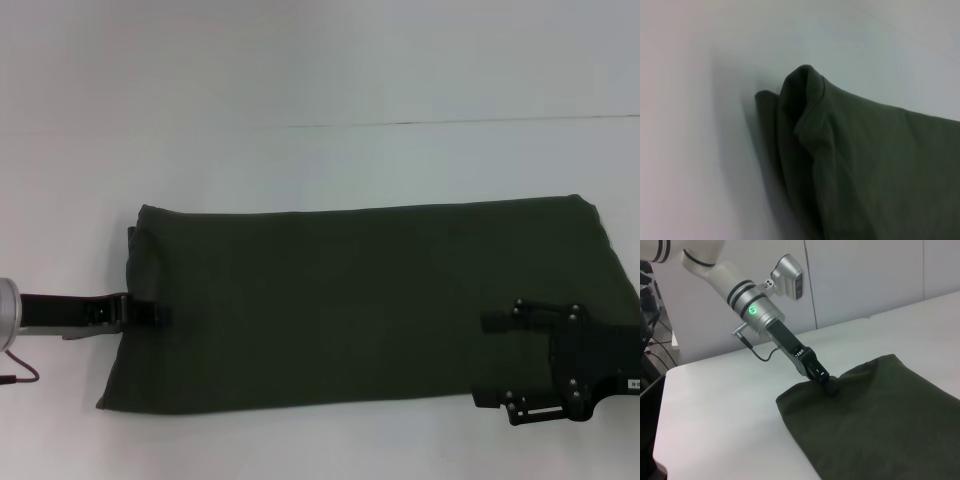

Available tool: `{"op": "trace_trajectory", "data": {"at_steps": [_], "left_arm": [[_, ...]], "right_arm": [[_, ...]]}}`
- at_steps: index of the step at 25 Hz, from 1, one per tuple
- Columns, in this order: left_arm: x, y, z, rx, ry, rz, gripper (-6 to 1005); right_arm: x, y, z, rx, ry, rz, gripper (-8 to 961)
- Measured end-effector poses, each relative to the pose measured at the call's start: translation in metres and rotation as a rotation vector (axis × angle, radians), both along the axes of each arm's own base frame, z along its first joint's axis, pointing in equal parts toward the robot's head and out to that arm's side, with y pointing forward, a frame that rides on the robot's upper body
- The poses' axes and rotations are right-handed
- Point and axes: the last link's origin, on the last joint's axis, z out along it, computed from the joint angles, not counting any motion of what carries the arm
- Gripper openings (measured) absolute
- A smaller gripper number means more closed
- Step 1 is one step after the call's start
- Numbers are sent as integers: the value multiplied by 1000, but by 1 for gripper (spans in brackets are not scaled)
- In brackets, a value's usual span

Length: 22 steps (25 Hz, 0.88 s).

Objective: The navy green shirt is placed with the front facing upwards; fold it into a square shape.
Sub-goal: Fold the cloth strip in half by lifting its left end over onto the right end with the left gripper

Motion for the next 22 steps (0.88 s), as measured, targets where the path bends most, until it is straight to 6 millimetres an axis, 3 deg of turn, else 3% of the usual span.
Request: {"op": "trace_trajectory", "data": {"at_steps": [1, 12, 16, 22], "left_arm": [[1, 0, 0, -1, -3, -2, 434], [3, 0, 0, -5, -10, -12, 66], [1, -1, 4, -3, -2, -15, 66], [-9, -9, 28, 40, 38, -22, 66]], "right_arm": [[0, 0, 0, 0, 0, 0, 946], [0, 1, 0, 2, -1, 0, 945], [0, 1, 1, 7, -1, -1, 945], [2, 2, 1, 20, -3, -9, 945]]}}
